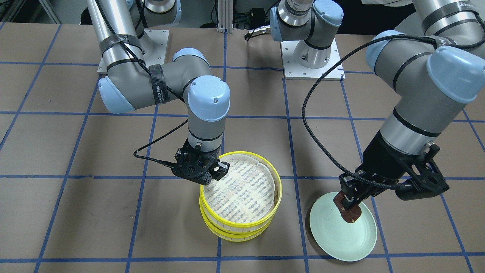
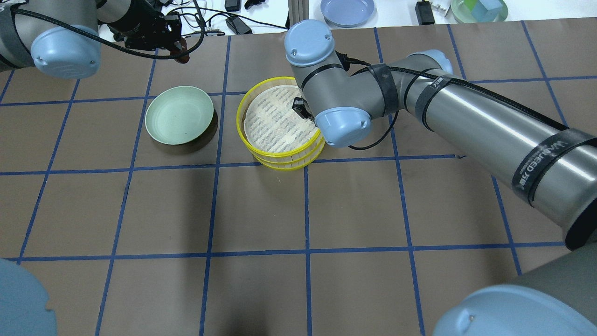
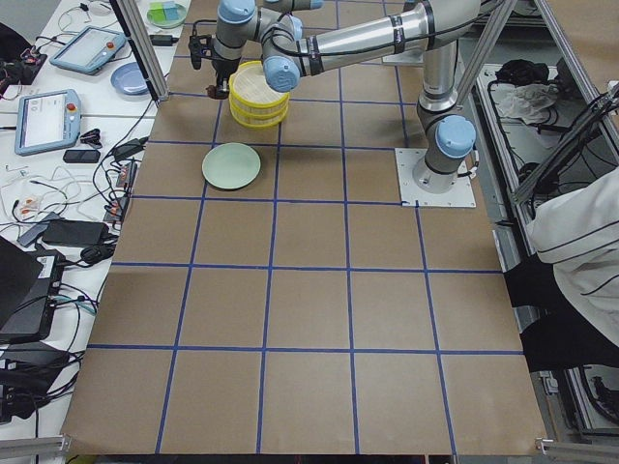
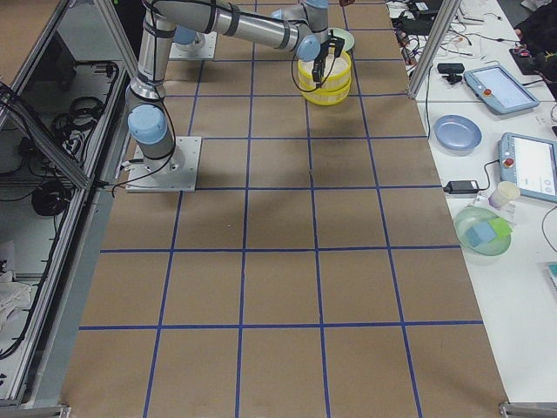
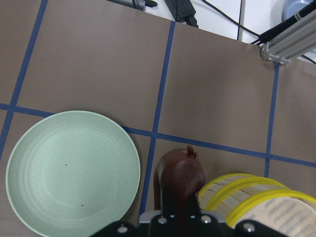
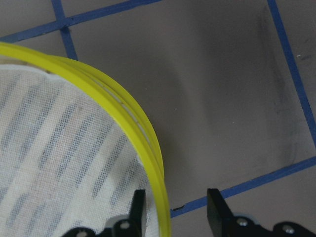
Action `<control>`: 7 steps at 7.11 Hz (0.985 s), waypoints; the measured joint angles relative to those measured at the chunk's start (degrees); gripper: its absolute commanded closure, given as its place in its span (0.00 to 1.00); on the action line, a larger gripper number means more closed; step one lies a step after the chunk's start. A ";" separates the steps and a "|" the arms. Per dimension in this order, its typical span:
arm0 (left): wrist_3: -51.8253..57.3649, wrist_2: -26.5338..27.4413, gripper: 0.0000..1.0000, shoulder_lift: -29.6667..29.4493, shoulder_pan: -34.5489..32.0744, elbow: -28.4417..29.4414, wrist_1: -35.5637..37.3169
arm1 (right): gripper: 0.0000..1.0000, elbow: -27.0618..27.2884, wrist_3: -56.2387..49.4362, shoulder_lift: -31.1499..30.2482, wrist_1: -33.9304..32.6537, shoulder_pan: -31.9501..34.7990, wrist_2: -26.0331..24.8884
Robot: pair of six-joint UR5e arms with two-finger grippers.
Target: Stack buns with steamer
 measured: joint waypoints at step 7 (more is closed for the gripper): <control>-0.65 -0.32 1.00 -0.12 -0.32 0.01 0.17 | 0.31 -0.39 -3.99 0.61 -5.20 -3.57 0.35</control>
